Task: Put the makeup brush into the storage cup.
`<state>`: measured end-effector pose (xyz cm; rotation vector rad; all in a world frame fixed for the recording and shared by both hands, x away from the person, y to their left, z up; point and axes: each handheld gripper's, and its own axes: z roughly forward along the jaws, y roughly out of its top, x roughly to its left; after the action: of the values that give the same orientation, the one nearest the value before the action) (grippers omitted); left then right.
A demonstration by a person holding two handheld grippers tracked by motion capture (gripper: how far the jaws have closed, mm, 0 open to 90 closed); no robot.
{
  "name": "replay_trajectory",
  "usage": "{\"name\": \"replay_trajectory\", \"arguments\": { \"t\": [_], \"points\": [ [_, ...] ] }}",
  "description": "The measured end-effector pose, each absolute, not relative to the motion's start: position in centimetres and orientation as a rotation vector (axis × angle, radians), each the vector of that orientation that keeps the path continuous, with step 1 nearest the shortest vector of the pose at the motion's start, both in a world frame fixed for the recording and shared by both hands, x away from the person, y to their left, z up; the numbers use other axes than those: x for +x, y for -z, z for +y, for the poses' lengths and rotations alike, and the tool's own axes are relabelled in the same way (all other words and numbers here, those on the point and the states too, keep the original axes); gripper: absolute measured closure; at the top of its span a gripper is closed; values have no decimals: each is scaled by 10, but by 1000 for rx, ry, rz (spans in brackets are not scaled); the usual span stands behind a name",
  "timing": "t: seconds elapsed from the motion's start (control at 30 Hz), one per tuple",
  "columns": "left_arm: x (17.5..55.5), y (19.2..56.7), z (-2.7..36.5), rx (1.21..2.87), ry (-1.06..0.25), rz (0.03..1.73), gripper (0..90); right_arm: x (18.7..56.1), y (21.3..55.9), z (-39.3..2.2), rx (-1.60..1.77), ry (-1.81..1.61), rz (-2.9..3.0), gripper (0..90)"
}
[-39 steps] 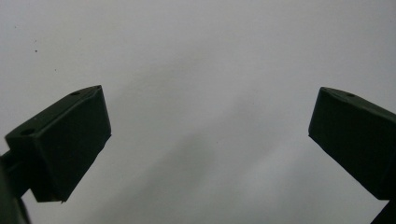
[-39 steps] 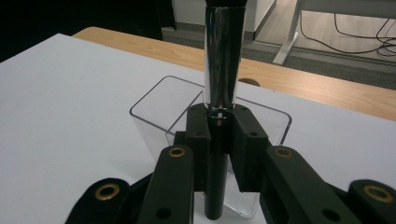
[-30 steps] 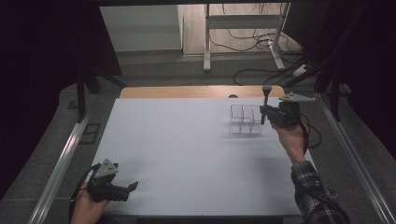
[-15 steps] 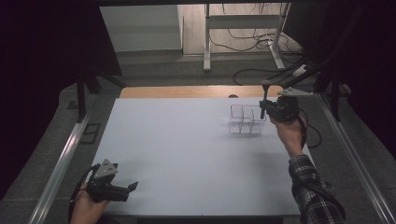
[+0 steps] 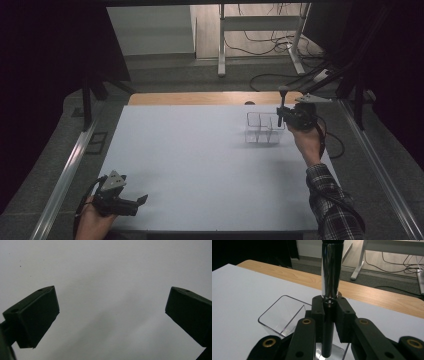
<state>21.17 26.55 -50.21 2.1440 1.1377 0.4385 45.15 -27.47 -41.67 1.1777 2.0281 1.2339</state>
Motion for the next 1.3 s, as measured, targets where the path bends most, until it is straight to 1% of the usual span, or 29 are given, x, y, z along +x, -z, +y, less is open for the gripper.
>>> {"name": "replay_trajectory", "arguments": {
  "t": [1.3],
  "points": [
    [213, 504, 265, 2158, -426, 1143, 0, 457, 460, -273, 1211, -1167, 2077, 782]
  ]
}}
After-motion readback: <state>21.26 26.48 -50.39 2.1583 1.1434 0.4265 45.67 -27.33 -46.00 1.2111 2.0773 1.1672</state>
